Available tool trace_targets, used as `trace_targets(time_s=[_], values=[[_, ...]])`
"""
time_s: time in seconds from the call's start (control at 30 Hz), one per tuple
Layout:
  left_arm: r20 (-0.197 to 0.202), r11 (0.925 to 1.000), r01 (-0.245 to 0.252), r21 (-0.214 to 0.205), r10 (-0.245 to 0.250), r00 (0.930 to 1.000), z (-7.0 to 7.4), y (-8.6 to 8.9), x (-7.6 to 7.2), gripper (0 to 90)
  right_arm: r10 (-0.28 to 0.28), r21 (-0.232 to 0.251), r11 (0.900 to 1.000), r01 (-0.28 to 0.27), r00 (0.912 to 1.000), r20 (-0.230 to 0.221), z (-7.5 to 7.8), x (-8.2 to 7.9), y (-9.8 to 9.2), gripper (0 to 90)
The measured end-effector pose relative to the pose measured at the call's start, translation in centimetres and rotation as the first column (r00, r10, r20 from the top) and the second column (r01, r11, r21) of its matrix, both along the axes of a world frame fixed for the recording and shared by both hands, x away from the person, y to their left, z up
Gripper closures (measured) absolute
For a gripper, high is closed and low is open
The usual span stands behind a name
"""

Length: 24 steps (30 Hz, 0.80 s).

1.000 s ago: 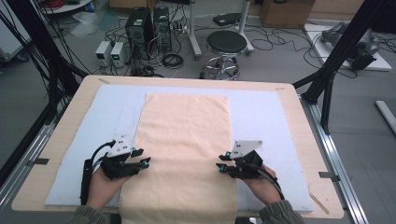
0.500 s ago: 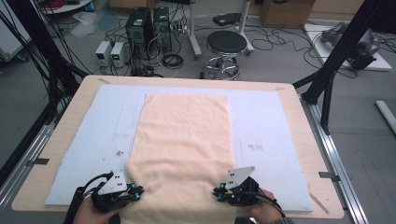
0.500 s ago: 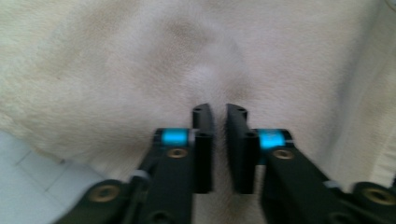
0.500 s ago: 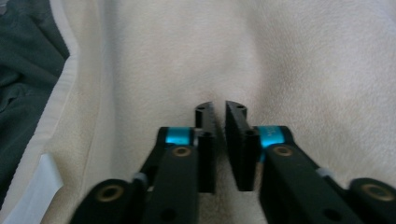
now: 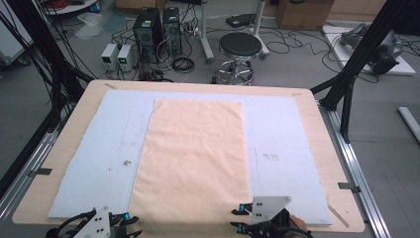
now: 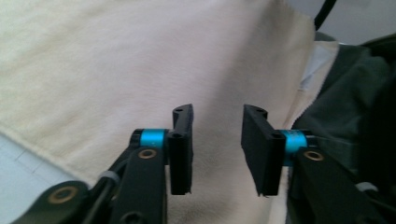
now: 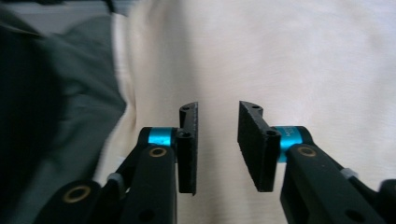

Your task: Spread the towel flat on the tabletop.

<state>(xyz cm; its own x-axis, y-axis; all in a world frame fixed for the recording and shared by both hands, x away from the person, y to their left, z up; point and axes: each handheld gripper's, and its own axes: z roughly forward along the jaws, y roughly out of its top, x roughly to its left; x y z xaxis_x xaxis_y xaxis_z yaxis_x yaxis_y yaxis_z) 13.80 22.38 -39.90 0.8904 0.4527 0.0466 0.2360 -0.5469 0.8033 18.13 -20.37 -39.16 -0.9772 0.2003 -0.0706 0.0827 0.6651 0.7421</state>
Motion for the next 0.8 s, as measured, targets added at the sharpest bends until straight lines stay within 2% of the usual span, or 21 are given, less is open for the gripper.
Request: trace_targets(time_s=[0.1, 0.23, 0.33, 0.4, 0.43, 0.5, 0.57, 0.7, 0.8], values=[[-0.038, 0.9987, -0.020, 0.047, 0.022, 0.9990, -1.8, -0.2, 2.1, 59.2, -0.014, -0.038, 0.9992, 0.013, 0.9996, -0.023, -1.3, 2.0, 0.7, 64.9], [-0.074, 0.9963, -0.047, 0.072, 0.052, 0.9959, -3.3, -0.3, 4.1, 56.2, -0.016, -0.057, 0.9983, 0.013, 0.9986, -0.051, -3.1, 3.8, 1.5, 62.7], [-0.098, 0.9964, -0.050, 0.069, 0.056, 0.9936, -3.9, -0.2, 5.0, 57.3, -0.023, -0.068, 0.9975, 0.019, 0.9976, -0.066, -3.7, 4.6, 1.5, 62.8], [-0.103, 0.9971, -0.044, 0.063, 0.050, 0.9934, -3.9, -0.1, 5.1, 59.4, -0.020, -0.094, 0.9955, 0.013, 0.9972, -0.071, -3.9, 4.7, 1.3, 65.0], [-0.106, 0.9973, -0.038, 0.063, 0.045, 0.9933, -3.9, 0.0, 5.1, 59.6, -0.011, -0.099, 0.9951, 0.002, 0.9956, -0.093, -4.1, 4.6, 1.2, 65.1], [-0.111, 0.9976, -0.028, 0.063, 0.035, 0.9932, -3.7, 0.0, 5.4, 60.4, -0.005, -0.083, 0.9966, -0.003, 0.9946, -0.104, -4.1, 4.4, 0.8, 64.8], [-0.093, 0.9981, -0.042, 0.045, 0.046, 0.9946, -3.3, 0.2, 5.8, 59.0, -0.014, -0.057, 0.9983, 0.009, 0.9955, -0.093, -3.7, 4.4, 0.5, 64.1], [-0.058, 0.9963, -0.086, 0.005, 0.086, 0.9946, -2.2, 0.5, 7.4, 52.8, -0.072, -0.012, 0.9974, 0.071, 0.9938, -0.084, -2.7, 5.4, 0.0, 58.2], [-0.030, 0.9911, -0.130, -0.026, 0.130, 0.9911, -1.3, 0.8, 8.8, 48.1, -0.121, 0.005, 0.9925, 0.122, 0.9898, -0.075, -2.1, 6.5, -0.3, 53.5]])
